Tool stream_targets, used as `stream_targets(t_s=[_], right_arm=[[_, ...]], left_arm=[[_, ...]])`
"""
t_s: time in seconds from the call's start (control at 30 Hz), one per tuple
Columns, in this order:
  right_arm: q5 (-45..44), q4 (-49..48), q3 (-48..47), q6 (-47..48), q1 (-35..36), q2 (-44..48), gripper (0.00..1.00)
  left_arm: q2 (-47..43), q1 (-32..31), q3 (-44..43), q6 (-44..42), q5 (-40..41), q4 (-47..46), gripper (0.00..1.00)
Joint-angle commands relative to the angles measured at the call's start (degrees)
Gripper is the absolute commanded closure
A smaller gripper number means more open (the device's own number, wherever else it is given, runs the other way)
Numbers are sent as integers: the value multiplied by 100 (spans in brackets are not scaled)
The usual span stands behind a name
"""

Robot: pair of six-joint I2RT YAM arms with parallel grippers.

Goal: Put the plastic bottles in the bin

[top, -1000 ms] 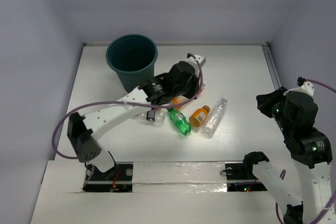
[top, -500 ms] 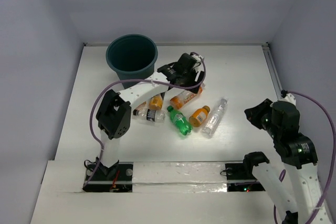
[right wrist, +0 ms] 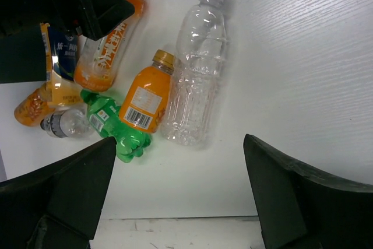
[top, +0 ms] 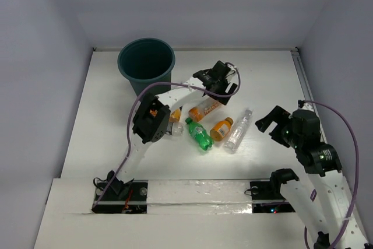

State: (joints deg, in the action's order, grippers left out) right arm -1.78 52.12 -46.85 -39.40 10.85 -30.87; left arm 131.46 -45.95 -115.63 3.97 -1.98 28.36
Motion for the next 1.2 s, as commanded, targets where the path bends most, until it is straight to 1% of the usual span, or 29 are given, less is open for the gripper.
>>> stream_targets(t_s=[0.0,0.07,0.13,0.17,0.2,0.23,0.27,0.3,0.37,0.4,0.47,0.53,0.57,0.67,0.7,0.83,0.87,0.9,1.0,1.03,1.1,1.13,1.17], right_arm=[[125,-448,27,143,-39,-129,4],[125,-597,79,125,-39,-287,2],[318,-816,158,46,-39,-436,2],[345,-913,263,11,-39,-620,2],[389,-1010,334,-67,-39,-717,2],[433,-1263,387,-103,-39,-823,2],[459,-1379,431,-121,-39,-1067,2],[451,-1475,509,-190,-39,-1192,2],[433,-1800,545,-235,-39,-1473,2],[390,-1889,545,-270,-39,-1761,1],[345,-2152,528,-279,-39,-2079,1],[293,-2363,467,-262,-39,-2641,0],[275,-2434,431,-244,-39,-2835,0],[248,-2654,273,-191,-39,-3529,0],[275,-2698,229,-182,-39,-3670,0],[424,-2839,-34,-130,-39,-4356,0],[468,-2839,-104,-121,-39,-4662,0],[477,-2813,-262,-138,-39,-4821,1],[600,-2725,-500,-138,-39,-5375,6],[617,-2724,-535,-138,-39,-5481,10],[662,-2742,-580,-156,-92,-5754,15],[653,-2725,-614,-147,-92,-5815,20],[653,-2690,-623,-139,-92,-5868,22]], left_arm=[[229,60,-424,-265,145,284,22],[371,113,-478,-274,145,302,22],[521,113,-451,-274,145,284,24],[547,113,-425,-274,319,275,27],[574,113,-399,-256,347,249,33],[556,113,-372,-239,347,153,37],[530,113,-346,-230,339,118,42],[452,113,-354,-186,321,82,58],[328,113,-442,-151,295,12,66],[189,113,-503,-133,294,12,70],[-5,113,-740,-72,225,21,73],[-357,113,-916,-19,224,38,74],[-471,165,-1082,68,-11,29,74],[-1059,297,-1251,331,-302,-111,74],[-1392,298,-1242,411,-355,-190,74],[-2263,736,-1006,868,-654,-742,74],[-2422,850,-831,947,-698,-831,74],[-2754,1104,-725,1105,-716,-936,73],[-3361,1544,-207,1264,-620,-1315,73],[-3485,1885,-66,1334,-602,-1463,73],[-3828,2308,356,1501,-742,-1639,73],[-3925,2737,523,1711,-812,-1841,73],[-4022,2950,829,1817,-961,-1930,73]])
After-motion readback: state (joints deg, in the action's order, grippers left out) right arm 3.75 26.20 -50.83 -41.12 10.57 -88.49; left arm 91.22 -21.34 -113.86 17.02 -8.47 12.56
